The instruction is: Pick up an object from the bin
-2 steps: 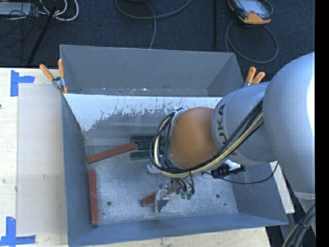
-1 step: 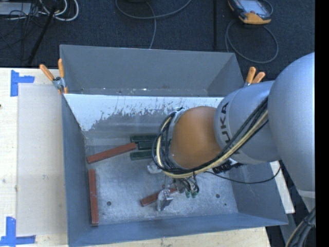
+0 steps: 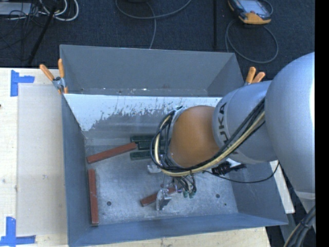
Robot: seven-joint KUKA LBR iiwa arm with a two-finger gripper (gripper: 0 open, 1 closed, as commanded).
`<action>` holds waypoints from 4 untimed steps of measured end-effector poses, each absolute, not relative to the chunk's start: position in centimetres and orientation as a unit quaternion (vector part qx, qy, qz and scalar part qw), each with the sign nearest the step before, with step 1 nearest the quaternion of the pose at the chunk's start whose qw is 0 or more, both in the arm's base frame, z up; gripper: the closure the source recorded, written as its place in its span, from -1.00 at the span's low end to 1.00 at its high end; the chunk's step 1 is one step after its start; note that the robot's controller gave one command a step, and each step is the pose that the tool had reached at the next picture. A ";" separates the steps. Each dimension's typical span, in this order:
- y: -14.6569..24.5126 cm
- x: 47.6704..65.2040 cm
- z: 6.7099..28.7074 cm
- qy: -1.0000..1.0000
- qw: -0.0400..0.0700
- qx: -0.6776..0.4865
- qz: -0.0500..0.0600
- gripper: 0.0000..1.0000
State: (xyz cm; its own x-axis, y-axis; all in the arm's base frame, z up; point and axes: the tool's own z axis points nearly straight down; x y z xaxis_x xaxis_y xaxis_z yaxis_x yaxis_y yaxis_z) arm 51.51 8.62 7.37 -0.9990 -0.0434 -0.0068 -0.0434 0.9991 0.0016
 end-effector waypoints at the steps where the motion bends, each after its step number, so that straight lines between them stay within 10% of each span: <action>1: 8.7 51.6 7.8 0.999 0.004 -0.050 0.001 1.00; 4: 8.6 51.3 8.9 0.999 -0.003 -0.050 0.000 1.00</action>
Offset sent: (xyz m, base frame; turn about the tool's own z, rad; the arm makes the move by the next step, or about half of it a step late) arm 0.0000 0.0000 0.0000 0.0000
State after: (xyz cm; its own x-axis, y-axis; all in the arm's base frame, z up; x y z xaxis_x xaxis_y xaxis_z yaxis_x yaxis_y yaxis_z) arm 51.33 8.59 8.90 -0.9950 -0.0993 0.0054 -0.0993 0.9951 0.0004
